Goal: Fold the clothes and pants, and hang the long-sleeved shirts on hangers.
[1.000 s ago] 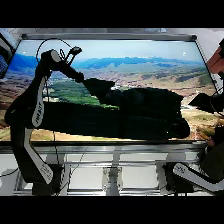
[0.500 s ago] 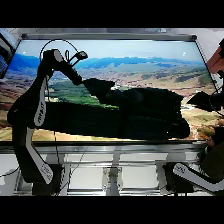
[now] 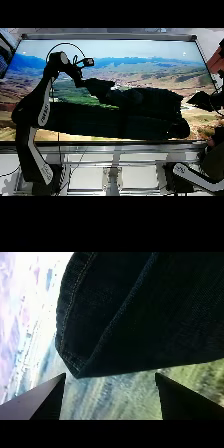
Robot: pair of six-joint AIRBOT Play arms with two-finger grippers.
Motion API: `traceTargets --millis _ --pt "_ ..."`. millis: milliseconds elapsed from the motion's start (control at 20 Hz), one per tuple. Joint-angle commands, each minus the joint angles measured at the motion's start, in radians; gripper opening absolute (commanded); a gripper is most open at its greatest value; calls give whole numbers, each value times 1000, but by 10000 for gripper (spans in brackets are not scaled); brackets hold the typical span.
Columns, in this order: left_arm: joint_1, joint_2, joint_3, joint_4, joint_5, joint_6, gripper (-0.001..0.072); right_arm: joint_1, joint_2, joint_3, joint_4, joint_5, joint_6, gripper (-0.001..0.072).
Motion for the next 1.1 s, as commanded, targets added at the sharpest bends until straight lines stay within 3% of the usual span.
traceTargets --millis 0,150,250,350,400,700,1050 --pt "-19 -31 0 42 20 18 643 0 0 0 1 -1 0 525" --pt "-34 -53 0 41 46 19 622 0 0 0 1 -2 0 525" --pt "-48 -60 0 46 71 19 391 0 0 0 1 -2 0 525" --pt "-61 -50 0 101 74 13 72 0 0 0 1 -2 0 525" --pt "-63 -37 1 131 72 -22 31 0 0 0 2 -2 0 525" --pt "-46 187 1 351 10 -474 30 0 0 0 96 -2 -3 524" --pt "-46 474 1 564 -302 -643 31 141 0 0 111 -7 -18 524"
